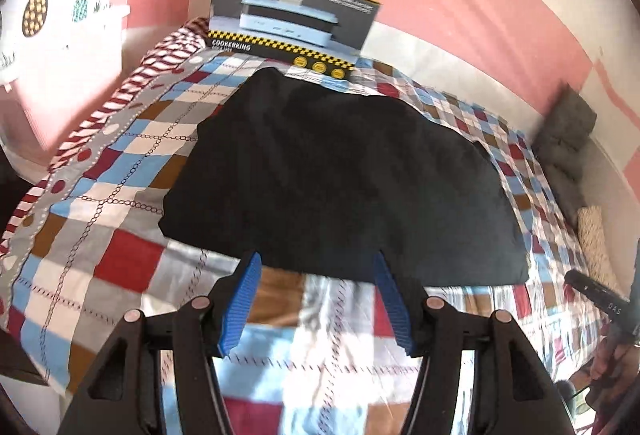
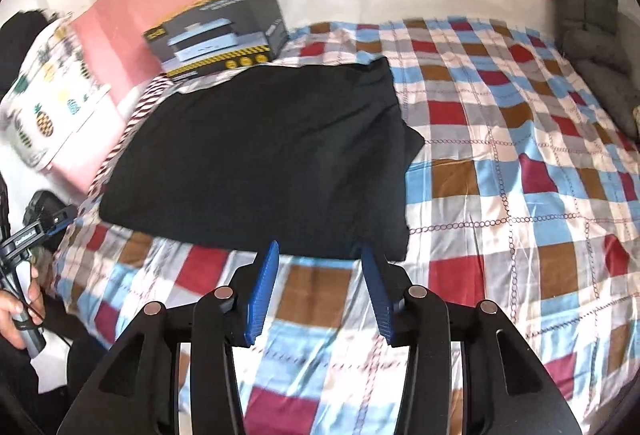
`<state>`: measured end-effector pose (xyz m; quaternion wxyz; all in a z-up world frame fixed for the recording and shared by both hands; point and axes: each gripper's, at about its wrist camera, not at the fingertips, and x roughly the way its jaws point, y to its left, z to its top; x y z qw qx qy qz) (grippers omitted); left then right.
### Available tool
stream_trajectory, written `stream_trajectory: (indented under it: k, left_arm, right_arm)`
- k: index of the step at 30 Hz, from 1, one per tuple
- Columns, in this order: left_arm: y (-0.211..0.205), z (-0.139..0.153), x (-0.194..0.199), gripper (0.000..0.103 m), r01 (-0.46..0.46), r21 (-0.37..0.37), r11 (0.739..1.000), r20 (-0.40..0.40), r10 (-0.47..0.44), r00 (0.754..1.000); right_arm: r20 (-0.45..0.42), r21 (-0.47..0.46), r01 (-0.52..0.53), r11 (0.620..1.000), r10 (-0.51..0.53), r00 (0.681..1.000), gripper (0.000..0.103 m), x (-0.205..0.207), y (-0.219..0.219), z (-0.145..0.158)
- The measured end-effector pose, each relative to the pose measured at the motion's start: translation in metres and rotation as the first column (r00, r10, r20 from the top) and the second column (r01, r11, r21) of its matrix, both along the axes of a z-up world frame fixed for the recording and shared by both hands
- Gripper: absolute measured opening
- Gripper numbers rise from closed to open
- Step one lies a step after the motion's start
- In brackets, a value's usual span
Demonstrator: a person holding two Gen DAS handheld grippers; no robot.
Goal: Fold large clothes
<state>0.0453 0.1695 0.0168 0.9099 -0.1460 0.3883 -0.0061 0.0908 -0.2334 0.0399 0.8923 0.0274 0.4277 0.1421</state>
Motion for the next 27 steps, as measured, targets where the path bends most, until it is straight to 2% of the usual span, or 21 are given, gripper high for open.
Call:
stream_trajectory:
  k: [5,13,18,24,27]
  left_arm:
    - [-0.031,0.007,-0.03,0.061,0.012,0.017,1.0,-0.032,-0.012,0.999]
    - [-0.062,0.024,-0.073,0.061,0.005,0.09,0.996,-0.009,-0.004,1.0]
    - [-0.074,0.022,-0.083,0.061,0.012,0.139,0.99,-0.018,-0.009,1.0]
    - [-0.081,0.014,-0.088,0.061,0.03,0.126,0.992,-0.044,-0.025,0.999]
    - [-0.084,0.013,-0.09,0.061,0.028,0.145,0.989,-0.048,-0.022,0.999]
  right_arm:
    - [0.031,-0.013,-0.044,0.999,0.044,0.999,0.044,-0.033,0.016,0.009]
    - [0.11,-0.081,-0.095,0.992,0.103,0.989,0.044,-0.078,0.036,0.025]
    - [0.121,-0.101,-0.111,0.989,0.123,0.985,0.045,-0.092,0.043,0.024]
    - [0.113,-0.109,-0.118,0.987,0.13,0.985,0.045,-0.101,0.047,0.02]
    - [0.109,-0.113,-0.119,0.987,0.131,0.985,0.045,-0.104,0.048,0.019]
